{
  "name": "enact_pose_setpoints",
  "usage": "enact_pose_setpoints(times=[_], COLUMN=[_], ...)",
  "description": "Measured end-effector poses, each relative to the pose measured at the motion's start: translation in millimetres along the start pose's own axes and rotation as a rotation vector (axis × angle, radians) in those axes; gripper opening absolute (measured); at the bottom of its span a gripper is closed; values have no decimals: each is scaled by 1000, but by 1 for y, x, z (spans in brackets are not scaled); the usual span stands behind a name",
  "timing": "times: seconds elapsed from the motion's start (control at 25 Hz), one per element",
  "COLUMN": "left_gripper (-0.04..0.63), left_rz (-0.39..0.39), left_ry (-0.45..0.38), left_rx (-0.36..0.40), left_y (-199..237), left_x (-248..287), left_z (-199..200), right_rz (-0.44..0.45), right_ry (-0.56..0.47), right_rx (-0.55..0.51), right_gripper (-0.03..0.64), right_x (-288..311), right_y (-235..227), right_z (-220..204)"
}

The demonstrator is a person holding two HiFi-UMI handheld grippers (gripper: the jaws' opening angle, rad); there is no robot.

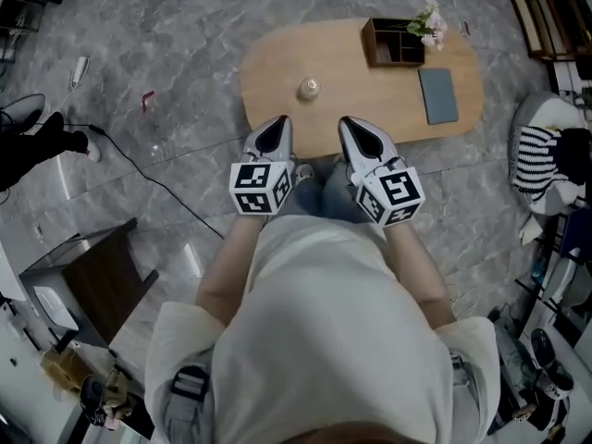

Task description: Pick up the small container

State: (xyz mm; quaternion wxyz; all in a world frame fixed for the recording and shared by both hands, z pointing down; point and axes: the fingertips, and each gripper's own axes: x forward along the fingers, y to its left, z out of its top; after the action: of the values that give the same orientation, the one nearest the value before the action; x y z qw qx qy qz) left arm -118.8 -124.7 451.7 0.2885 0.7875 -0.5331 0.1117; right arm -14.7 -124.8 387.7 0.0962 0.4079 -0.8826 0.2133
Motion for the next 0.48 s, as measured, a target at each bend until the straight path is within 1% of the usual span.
enact_pose_setpoints(times=[0.08,0.16,0.28,0.48], left_gripper=[2,2,2,2], left_rz=[4,6,19,37], left_ry=[18,33,56,91], left_rx=[-7,-14,-15,-25], left_y=[3,6,13,26], left_x=[13,26,47,83], left_z=[-8,-17,-32,-57], right_rz=[28,38,29,23], right_ry=[13,28,61,114], right_rx=[-2,-26,-69,-71], right_gripper=[-2,-2,-2,-2], right_x=[5,10,21,41], right_y=[-2,-7,-23,-52], right_z=[-3,-8,-20,-44])
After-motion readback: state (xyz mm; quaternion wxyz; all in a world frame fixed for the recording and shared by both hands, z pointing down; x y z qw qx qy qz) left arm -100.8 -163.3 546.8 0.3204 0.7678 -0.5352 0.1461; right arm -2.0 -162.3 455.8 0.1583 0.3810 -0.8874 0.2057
